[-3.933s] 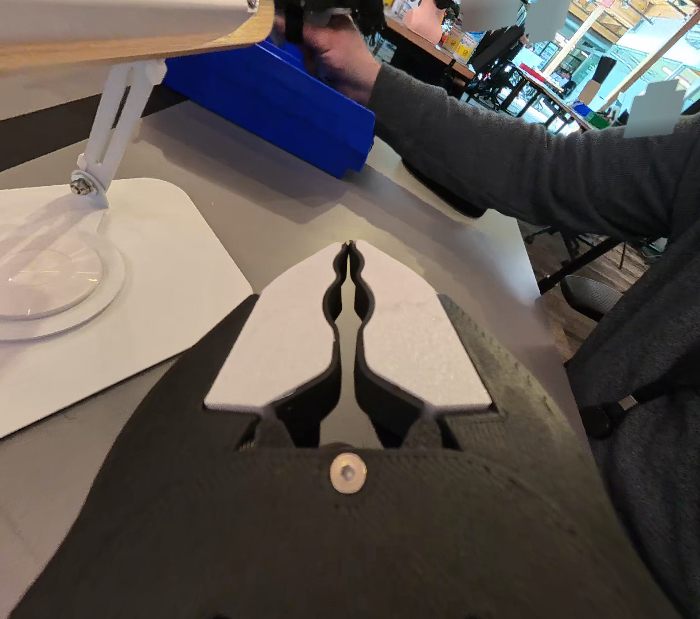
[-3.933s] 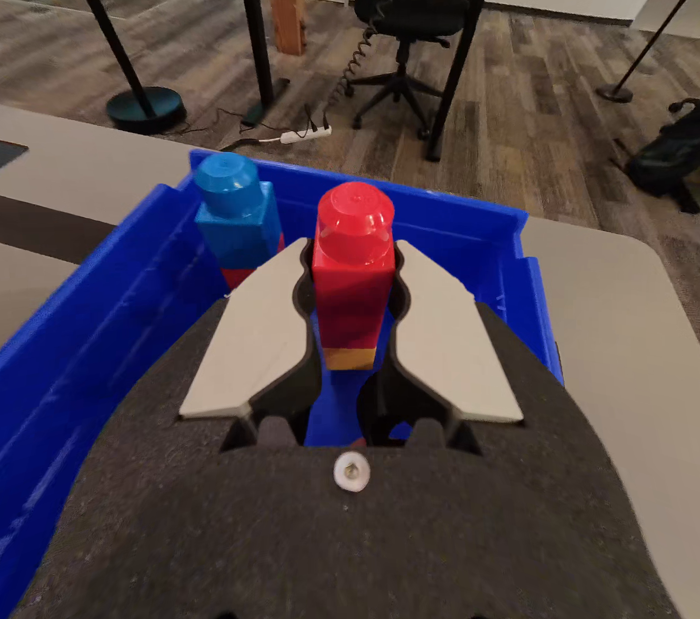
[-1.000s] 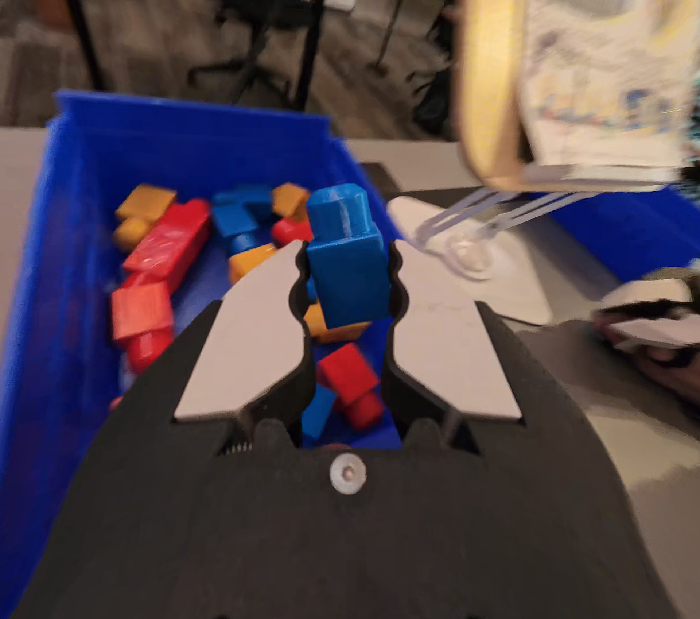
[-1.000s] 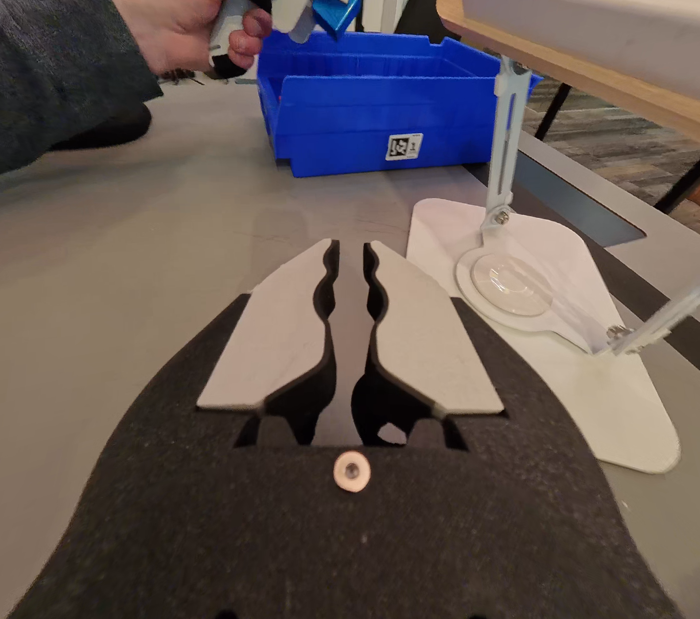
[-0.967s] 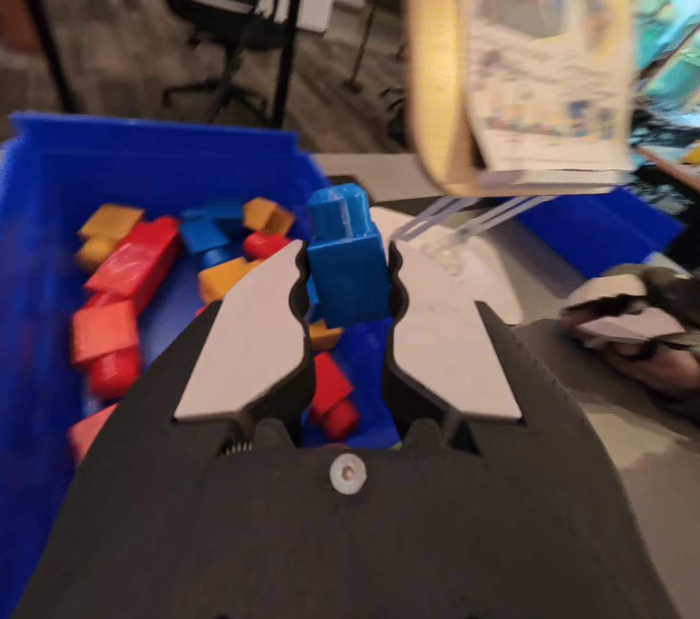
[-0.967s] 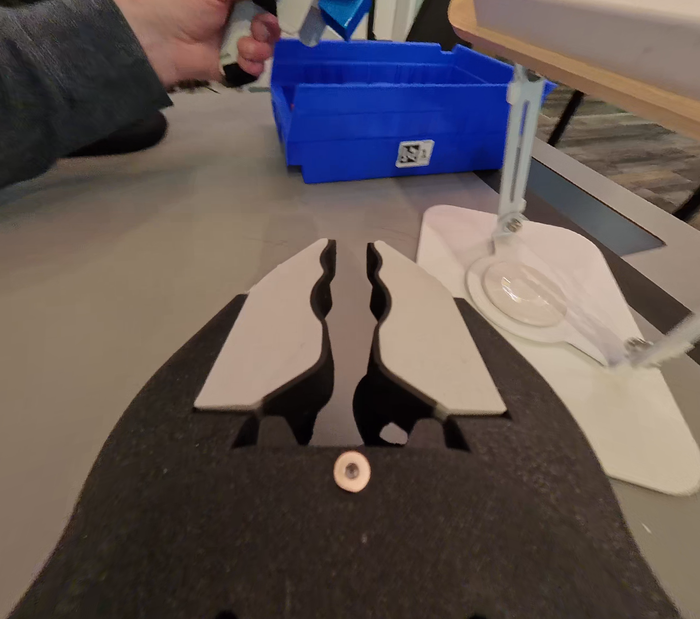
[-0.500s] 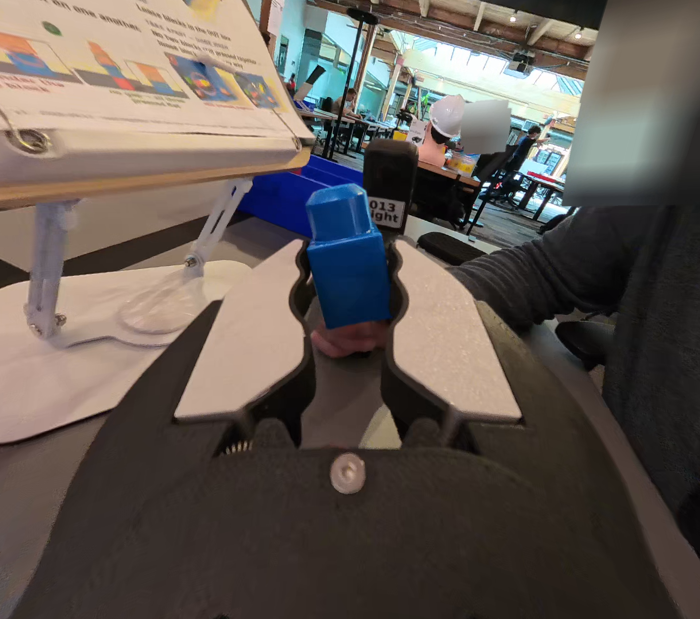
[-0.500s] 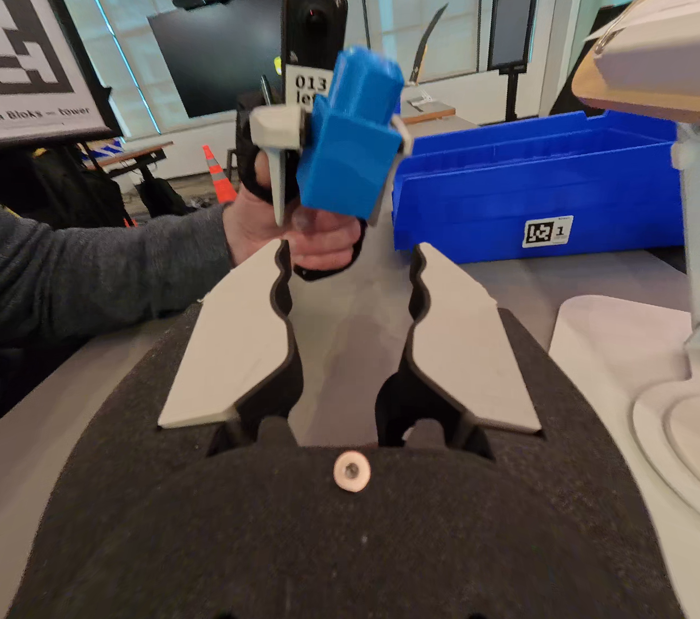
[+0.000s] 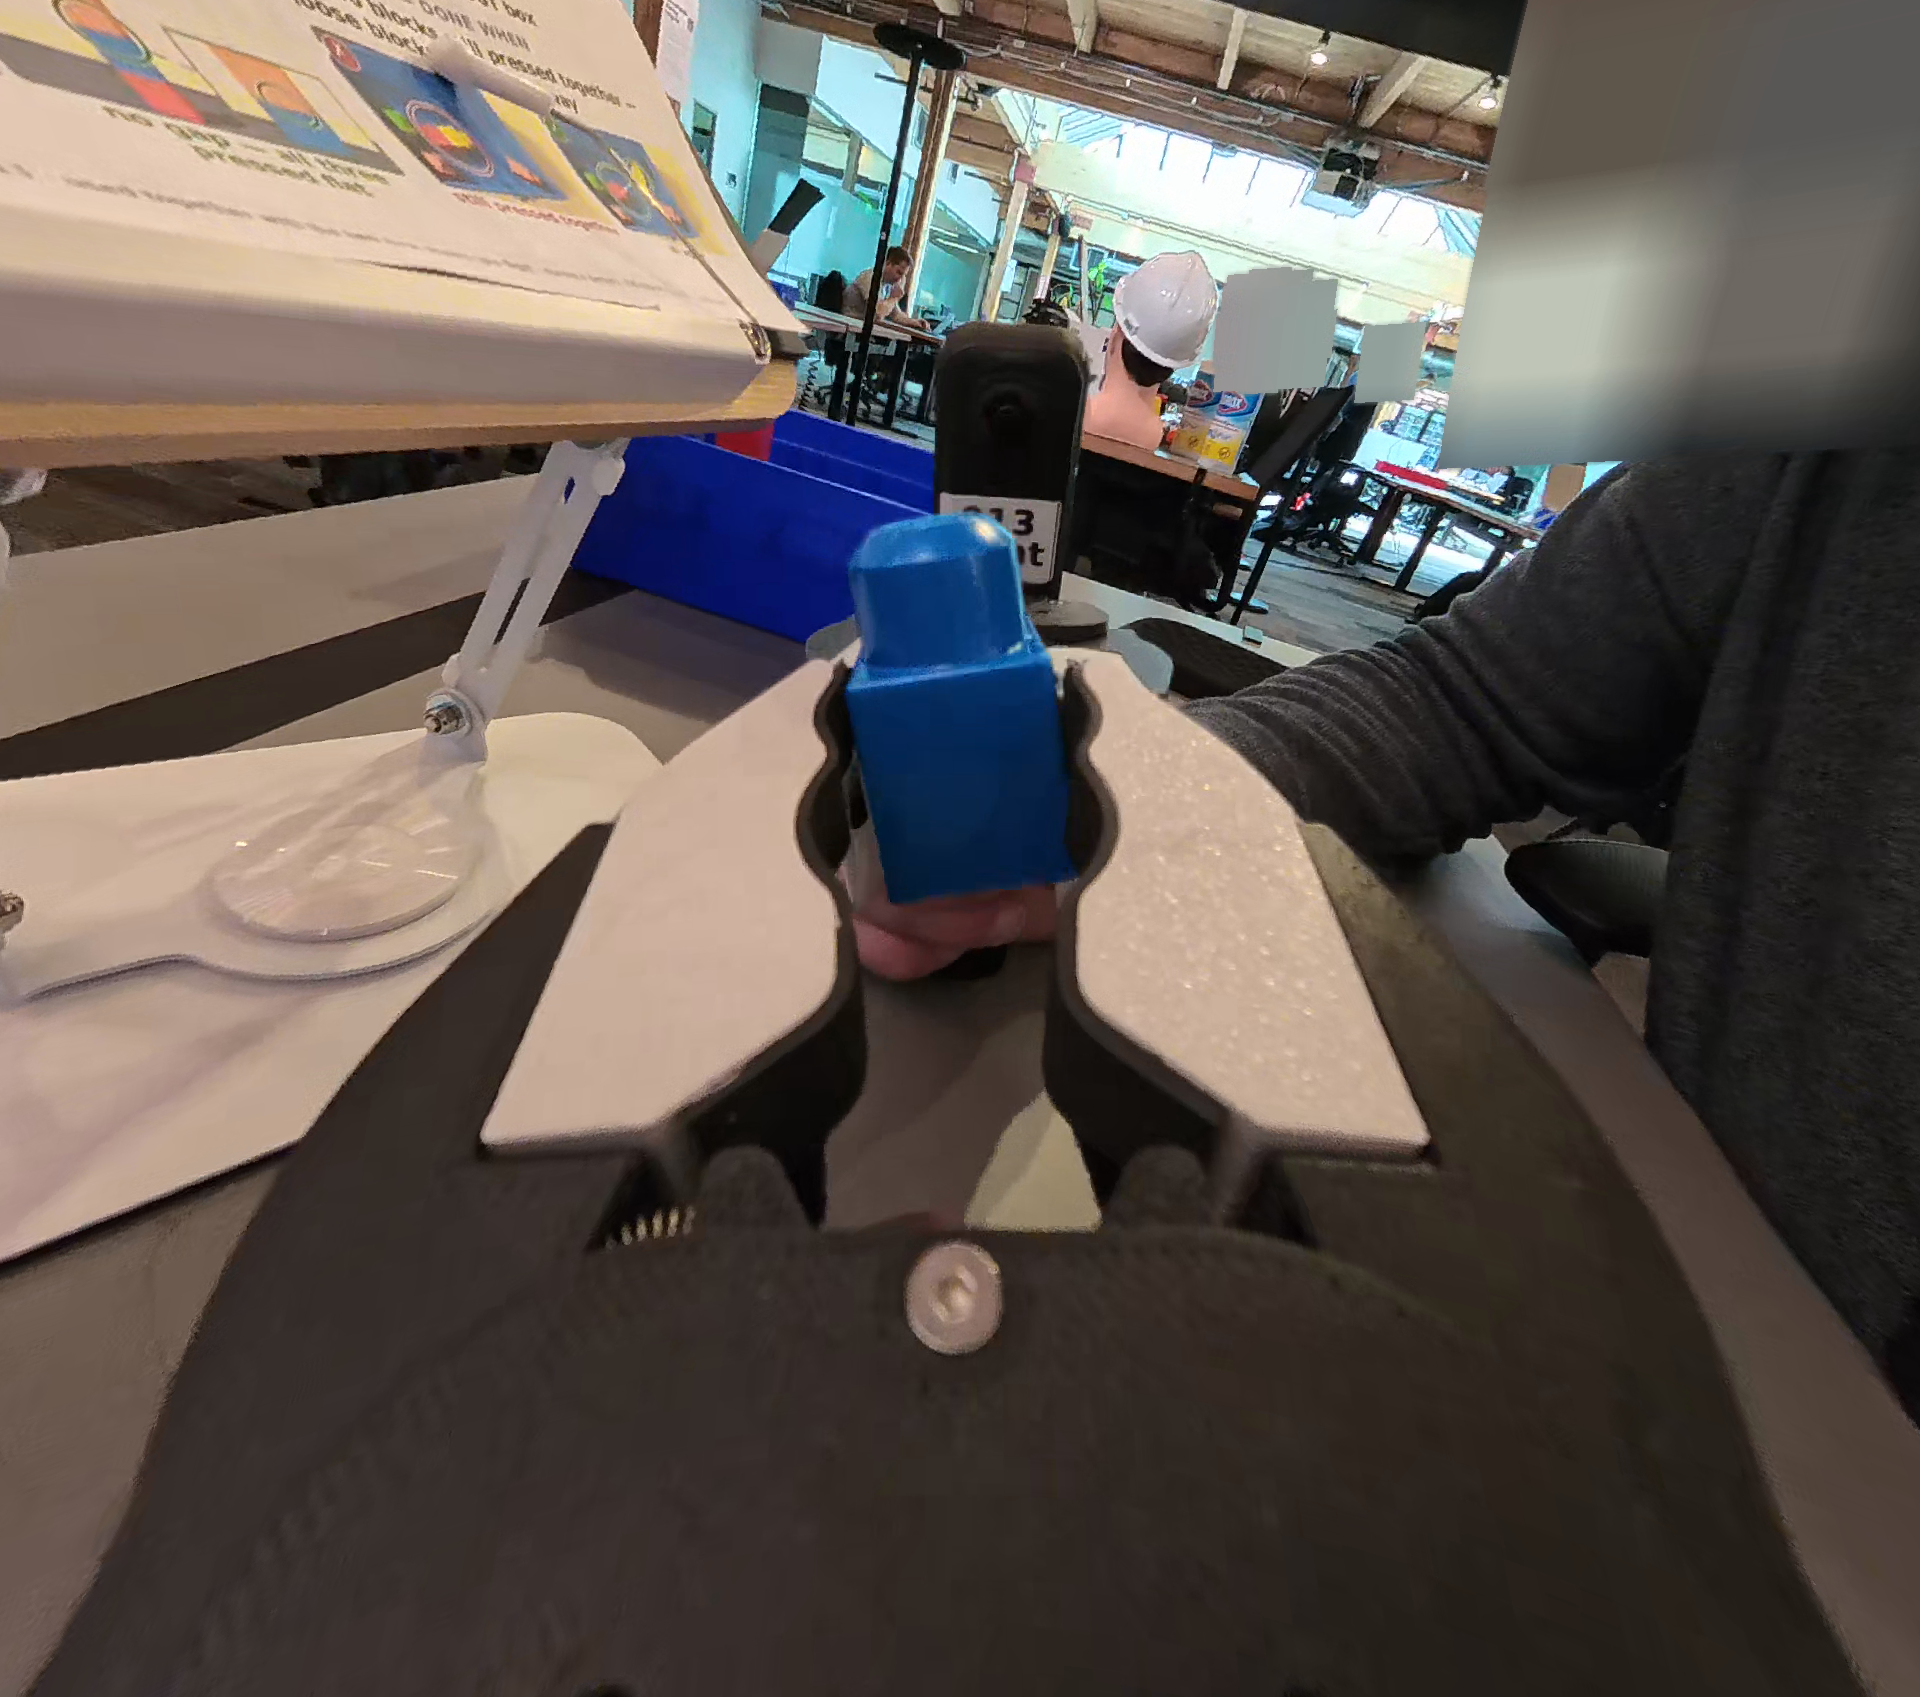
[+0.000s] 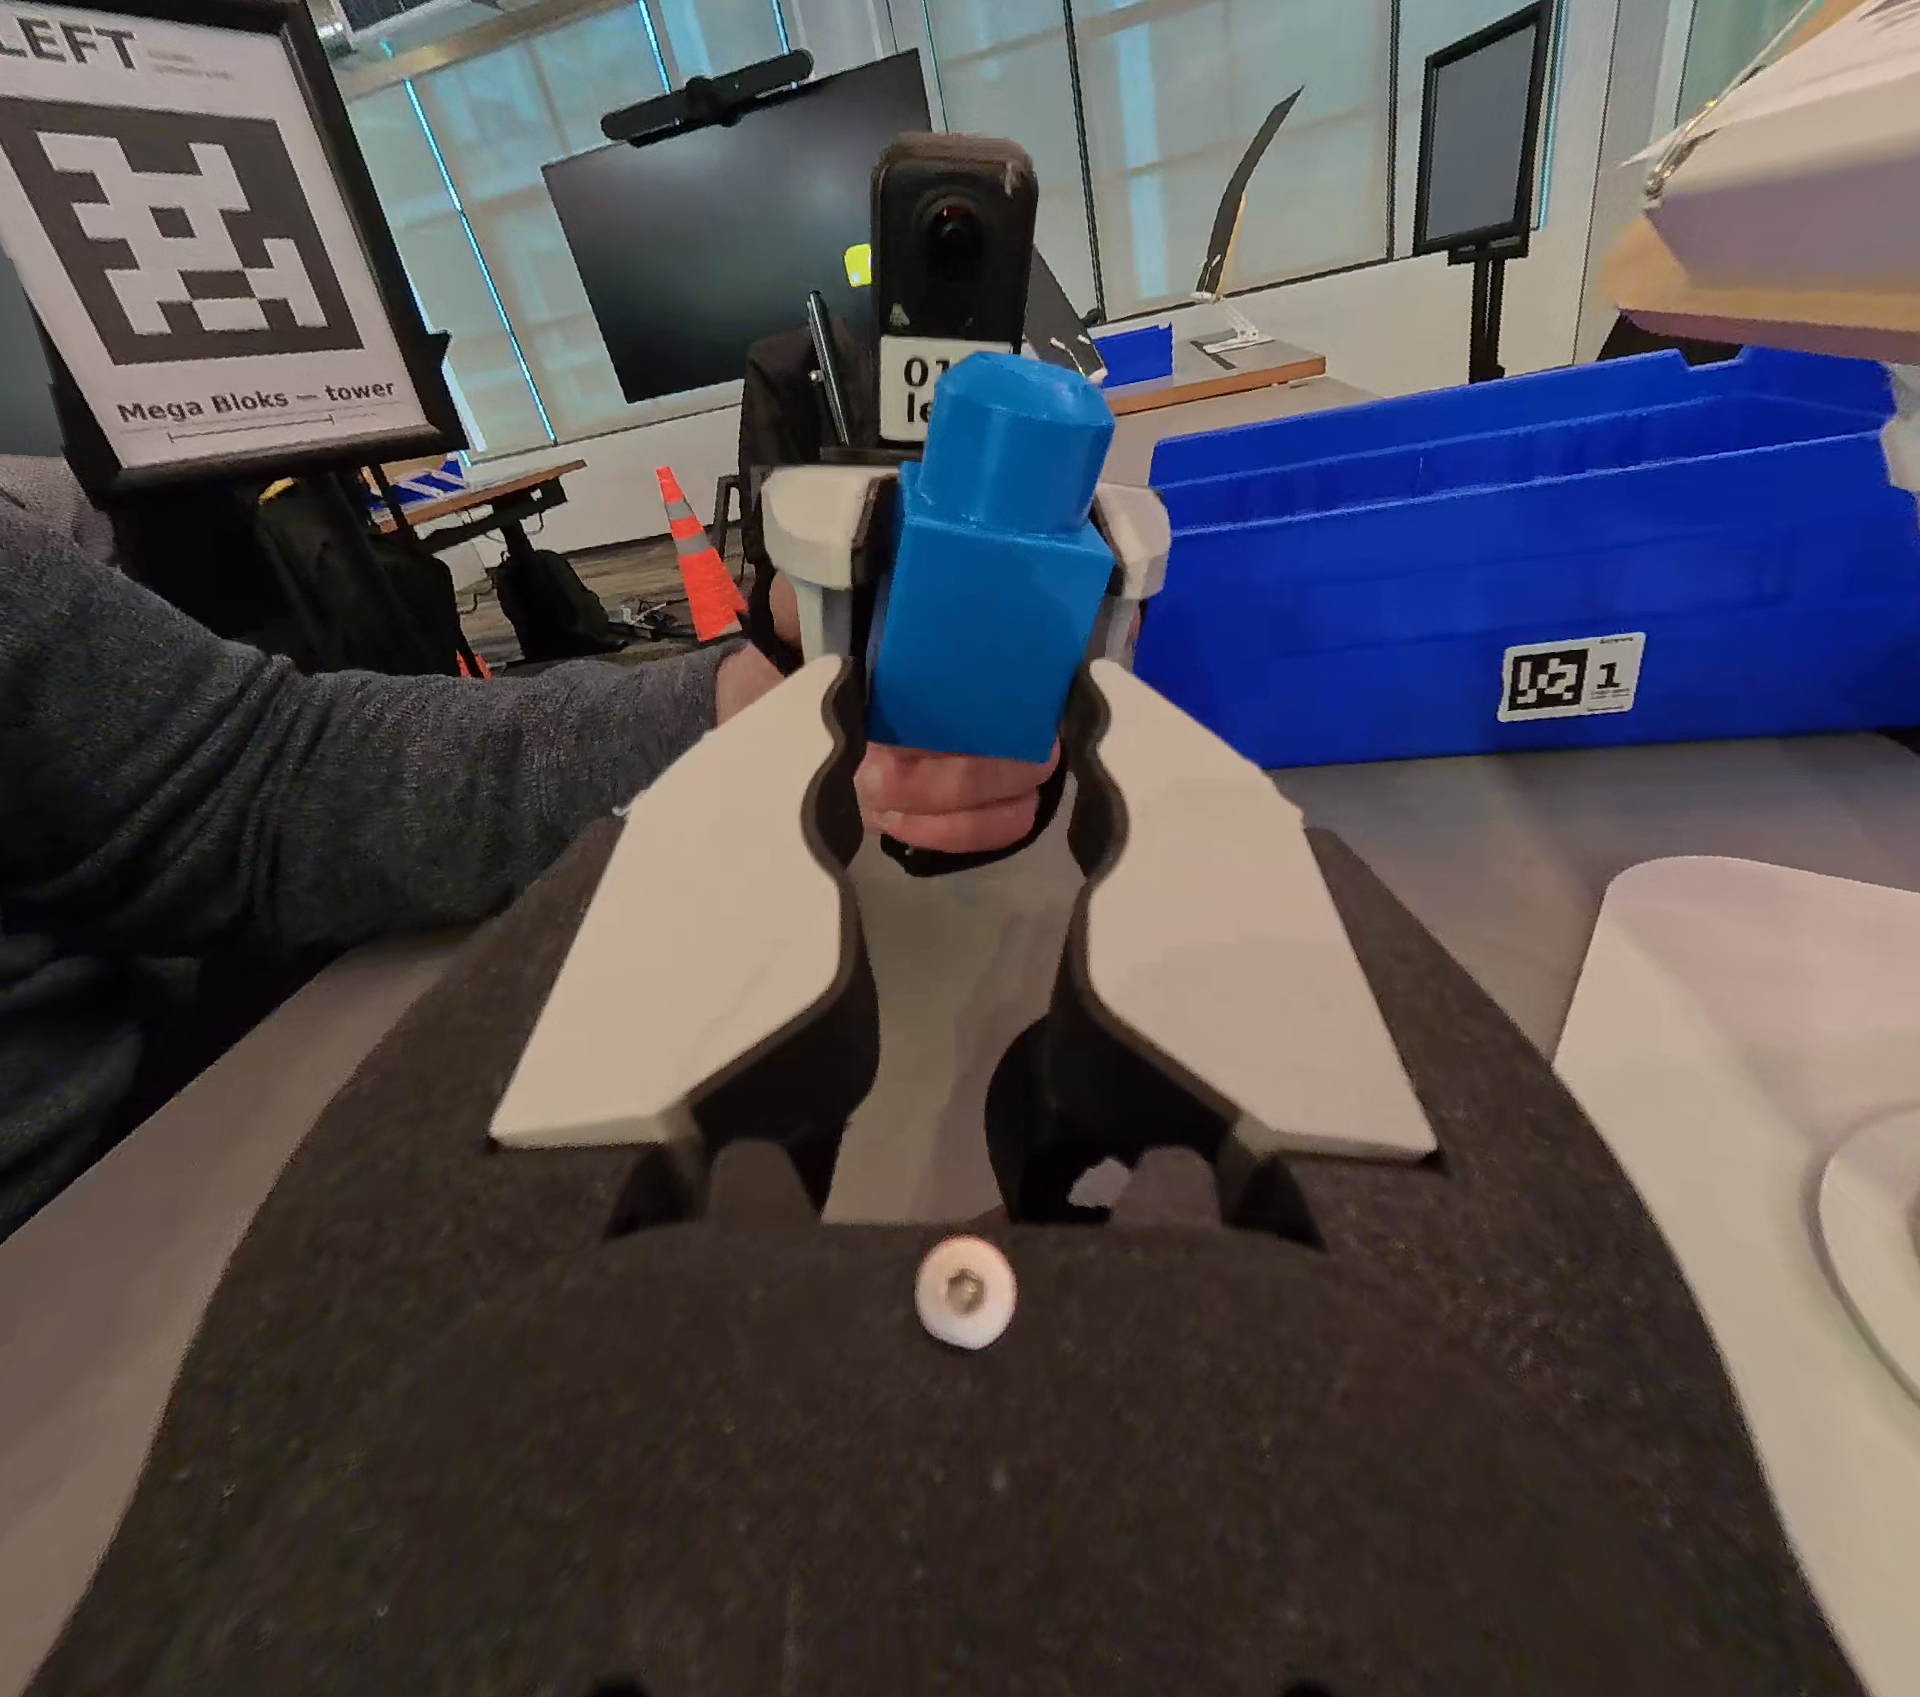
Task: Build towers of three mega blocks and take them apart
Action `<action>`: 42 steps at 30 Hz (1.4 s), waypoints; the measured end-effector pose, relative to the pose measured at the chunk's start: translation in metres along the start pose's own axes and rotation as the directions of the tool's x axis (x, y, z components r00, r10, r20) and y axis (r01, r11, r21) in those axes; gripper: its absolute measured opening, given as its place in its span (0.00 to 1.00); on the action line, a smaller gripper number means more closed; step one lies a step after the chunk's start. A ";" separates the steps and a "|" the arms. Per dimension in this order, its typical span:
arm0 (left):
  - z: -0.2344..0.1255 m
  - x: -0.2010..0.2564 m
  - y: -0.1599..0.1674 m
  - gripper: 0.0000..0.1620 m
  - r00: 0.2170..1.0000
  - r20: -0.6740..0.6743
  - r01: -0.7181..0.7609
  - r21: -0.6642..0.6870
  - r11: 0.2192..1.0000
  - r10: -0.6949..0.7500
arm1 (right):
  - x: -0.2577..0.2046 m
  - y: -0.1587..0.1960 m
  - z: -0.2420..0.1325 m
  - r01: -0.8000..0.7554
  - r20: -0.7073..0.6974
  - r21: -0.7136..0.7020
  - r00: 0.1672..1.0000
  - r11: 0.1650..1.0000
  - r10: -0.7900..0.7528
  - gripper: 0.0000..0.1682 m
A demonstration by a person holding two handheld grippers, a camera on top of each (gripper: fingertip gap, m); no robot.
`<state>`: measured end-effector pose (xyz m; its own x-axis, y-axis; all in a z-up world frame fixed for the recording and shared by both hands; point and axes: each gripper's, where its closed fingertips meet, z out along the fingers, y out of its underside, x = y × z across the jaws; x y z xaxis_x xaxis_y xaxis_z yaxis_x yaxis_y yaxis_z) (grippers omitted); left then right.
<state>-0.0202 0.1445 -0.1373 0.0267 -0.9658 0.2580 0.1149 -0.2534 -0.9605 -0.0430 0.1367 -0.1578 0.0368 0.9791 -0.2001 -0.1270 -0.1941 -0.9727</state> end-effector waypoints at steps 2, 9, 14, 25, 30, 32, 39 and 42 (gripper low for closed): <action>-0.005 0.002 -0.008 0.23 1.000 0.000 -0.016 0.017 1.000 0.016 | -0.002 0.004 0.002 0.018 0.002 -0.035 1.000 0.999 -0.018 0.22; -0.005 0.011 -0.006 0.17 0.997 -0.009 -0.081 -0.057 0.995 0.080 | -0.008 0.012 0.007 0.068 0.021 -0.092 0.998 0.993 -0.067 0.21; 0.004 0.017 0.004 0.17 0.995 -0.034 -0.099 -0.080 0.992 0.097 | -0.013 0.013 0.011 0.072 0.055 -0.091 0.996 0.993 -0.068 0.22; -0.068 -0.028 -0.040 0.19 0.924 0.353 -0.097 -0.159 0.983 0.148 | -0.005 0.011 0.005 0.027 0.022 -0.085 0.999 0.996 -0.025 0.21; -0.167 -0.085 -0.044 0.26 0.679 0.725 0.187 -0.323 0.928 0.115 | -0.008 0.016 0.008 0.046 0.033 -0.117 0.999 0.992 -0.042 0.21; -0.191 -0.102 -0.030 0.26 0.603 0.794 0.329 -0.343 0.880 0.084 | -0.010 0.018 0.009 0.059 0.035 -0.129 0.998 0.990 -0.055 0.21; -0.227 -0.138 0.035 0.31 0.432 0.900 0.638 -0.350 0.686 0.057 | -0.011 0.019 0.009 0.058 0.040 -0.134 0.998 0.989 -0.053 0.21; -0.234 -0.143 0.048 0.41 0.357 0.931 0.711 -0.319 0.627 0.069 | -0.012 0.020 0.009 0.063 0.042 -0.139 0.997 0.988 -0.058 0.21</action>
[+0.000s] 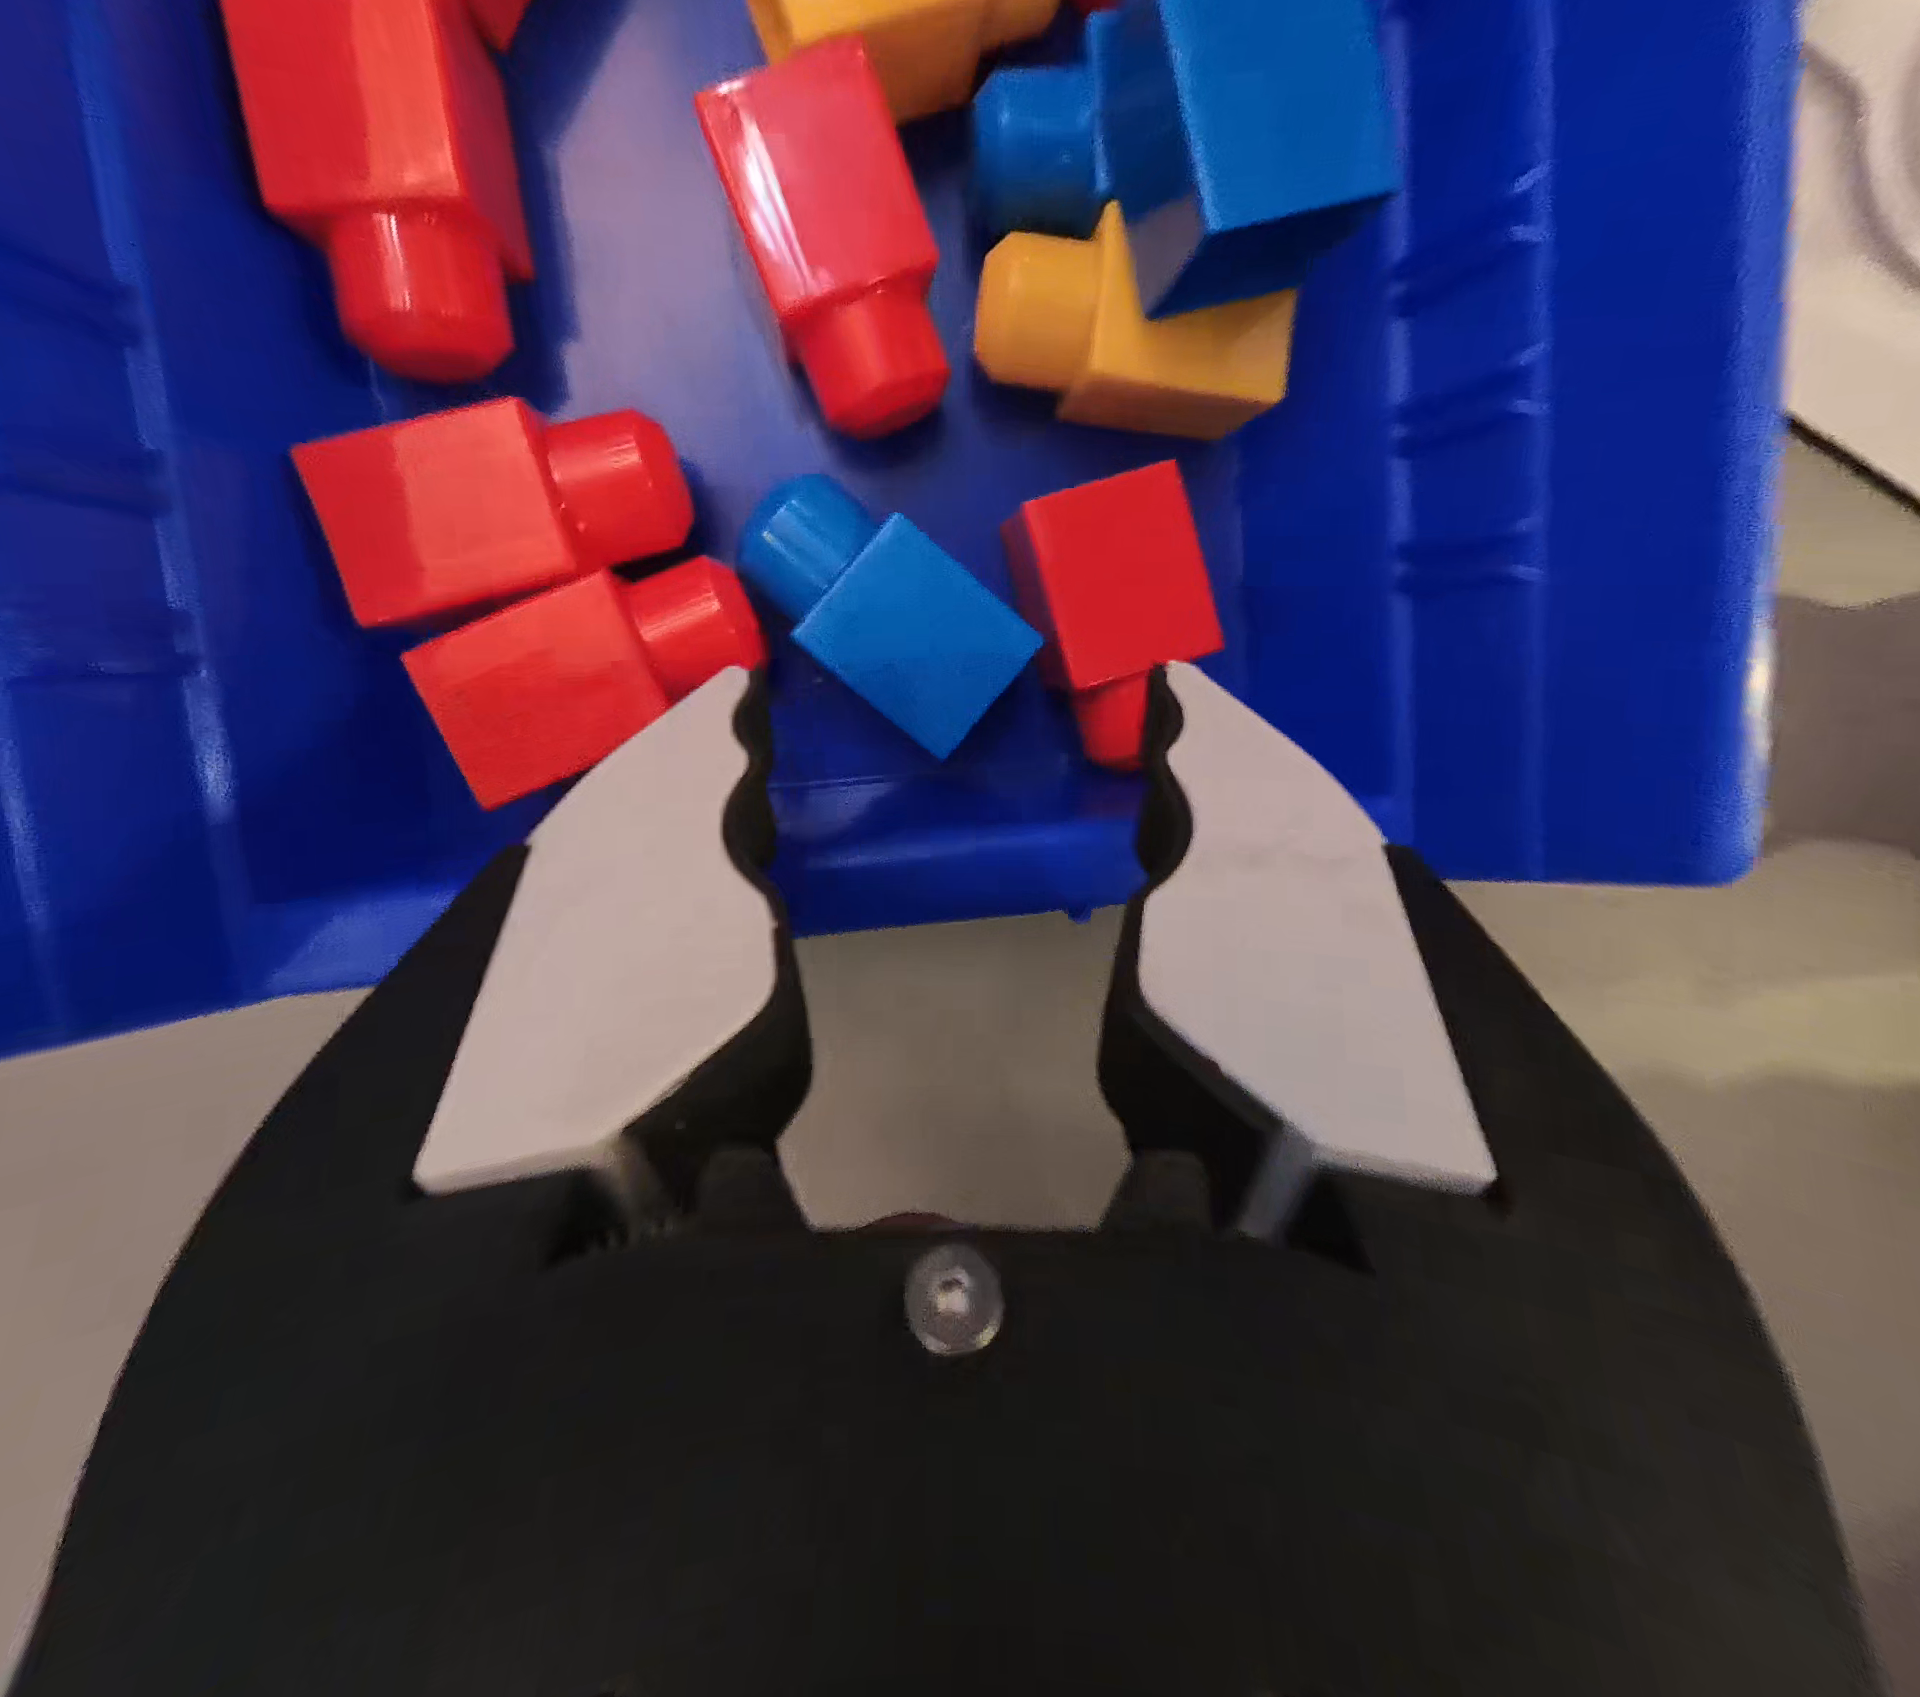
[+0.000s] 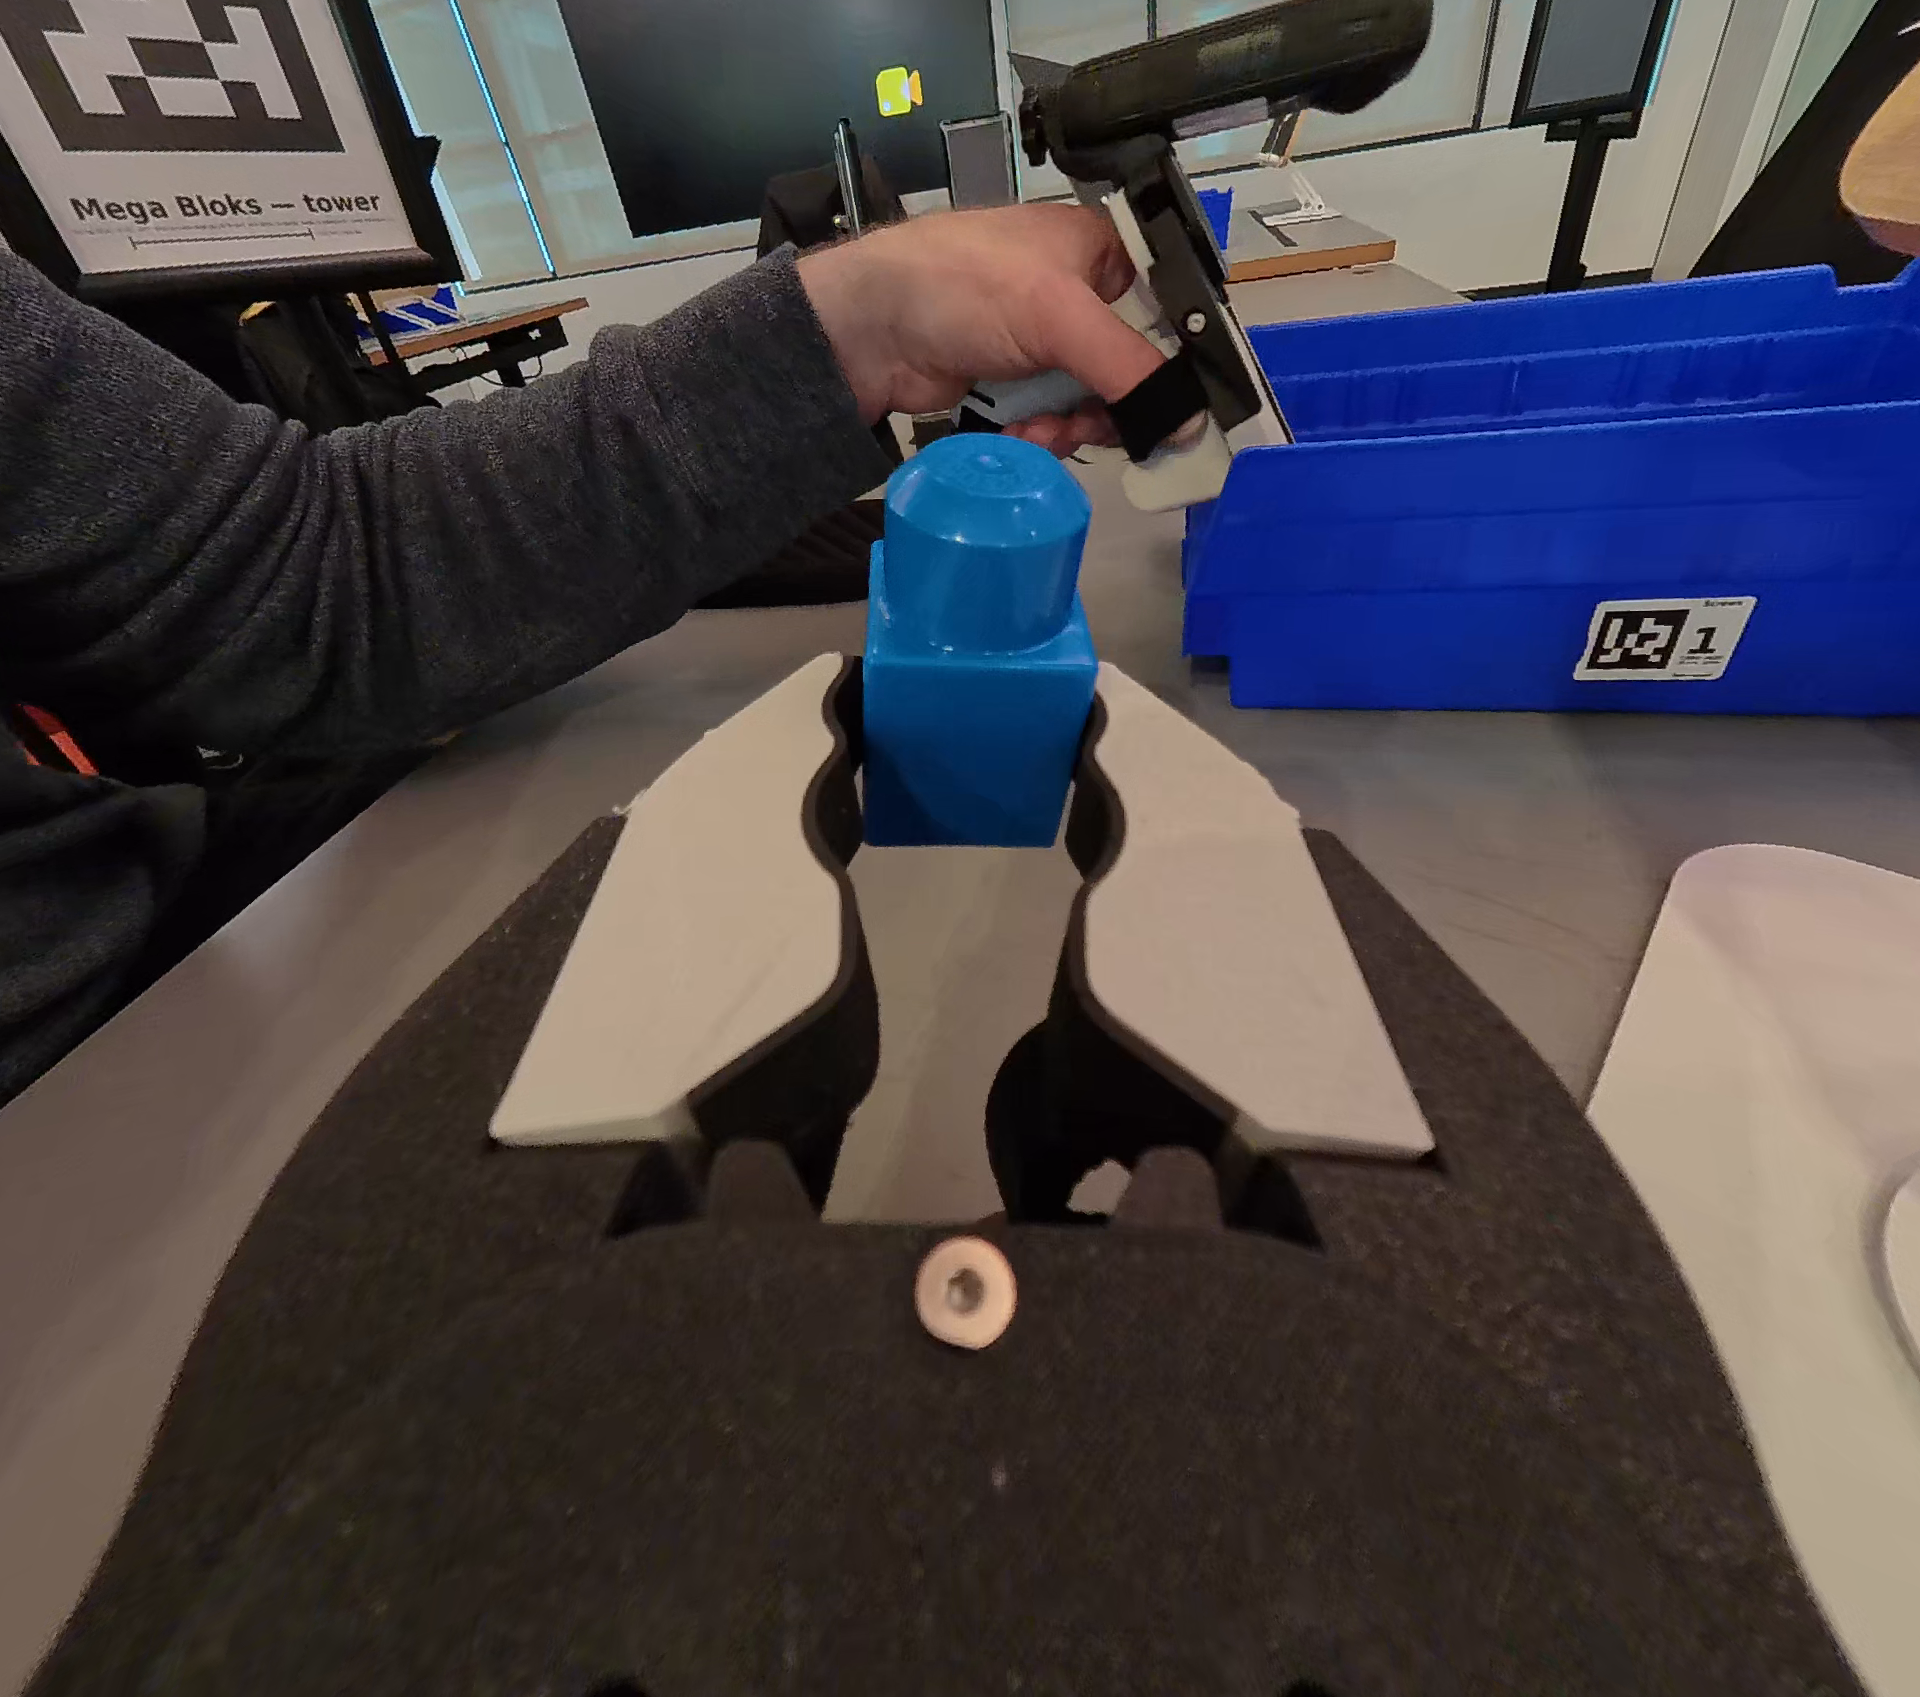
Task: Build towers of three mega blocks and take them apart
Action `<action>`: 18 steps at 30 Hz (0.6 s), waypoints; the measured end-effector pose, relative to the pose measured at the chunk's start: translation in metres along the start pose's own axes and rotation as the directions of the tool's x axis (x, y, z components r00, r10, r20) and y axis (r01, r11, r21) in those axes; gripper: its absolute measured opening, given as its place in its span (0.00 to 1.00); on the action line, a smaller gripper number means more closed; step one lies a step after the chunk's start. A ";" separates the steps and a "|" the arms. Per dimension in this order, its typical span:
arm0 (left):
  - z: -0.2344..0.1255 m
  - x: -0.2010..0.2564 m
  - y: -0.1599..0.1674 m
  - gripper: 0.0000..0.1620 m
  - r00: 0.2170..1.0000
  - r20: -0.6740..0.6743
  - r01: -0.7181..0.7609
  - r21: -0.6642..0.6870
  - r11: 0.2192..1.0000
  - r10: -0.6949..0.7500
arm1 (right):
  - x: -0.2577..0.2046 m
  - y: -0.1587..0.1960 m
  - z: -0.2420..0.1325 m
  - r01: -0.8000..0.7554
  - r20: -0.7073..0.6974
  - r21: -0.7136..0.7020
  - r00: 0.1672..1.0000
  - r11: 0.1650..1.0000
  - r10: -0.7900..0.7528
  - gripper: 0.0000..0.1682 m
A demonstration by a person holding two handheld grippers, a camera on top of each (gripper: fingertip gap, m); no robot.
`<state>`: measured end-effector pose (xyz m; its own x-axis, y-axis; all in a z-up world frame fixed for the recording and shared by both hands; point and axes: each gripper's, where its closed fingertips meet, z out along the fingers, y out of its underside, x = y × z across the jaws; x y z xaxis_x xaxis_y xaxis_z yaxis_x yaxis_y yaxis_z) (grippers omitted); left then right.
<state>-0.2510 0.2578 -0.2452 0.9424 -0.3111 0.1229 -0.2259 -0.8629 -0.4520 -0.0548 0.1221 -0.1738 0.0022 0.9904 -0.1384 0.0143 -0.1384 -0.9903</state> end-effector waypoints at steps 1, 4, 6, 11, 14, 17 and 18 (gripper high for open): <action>0.002 -0.001 0.001 0.42 1.000 0.019 -0.001 -0.018 1.000 0.001 | 0.000 0.000 0.000 0.000 0.001 0.000 1.000 1.000 0.000 0.21; 0.012 -0.002 0.003 0.43 0.999 0.048 0.011 -0.086 0.996 -0.007 | 0.000 0.000 0.000 -0.003 0.000 0.000 1.000 1.000 0.003 0.21; 0.014 -0.004 -0.004 0.39 0.998 0.059 0.013 -0.089 0.996 -0.008 | 0.000 0.000 0.000 -0.004 -0.001 -0.002 1.000 1.000 0.004 0.21; 0.021 -0.001 -0.015 0.32 1.000 0.007 -0.002 -0.138 0.990 0.003 | 0.000 0.001 0.000 0.000 -0.002 -0.007 1.000 1.000 0.000 0.21; 0.017 -0.004 -0.017 0.29 0.998 0.038 -0.034 -0.145 0.989 0.040 | 0.000 0.001 0.000 -0.001 -0.002 -0.005 1.000 1.000 0.001 0.21; 0.006 -0.010 -0.012 0.31 0.997 0.073 -0.002 -0.145 0.989 0.013 | 0.000 0.000 0.000 -0.003 -0.003 -0.004 1.000 1.000 0.003 0.21; 0.003 -0.013 -0.010 0.32 0.996 0.092 0.003 -0.151 0.988 0.011 | 0.000 0.001 0.000 -0.003 -0.002 -0.005 1.000 1.000 0.003 0.21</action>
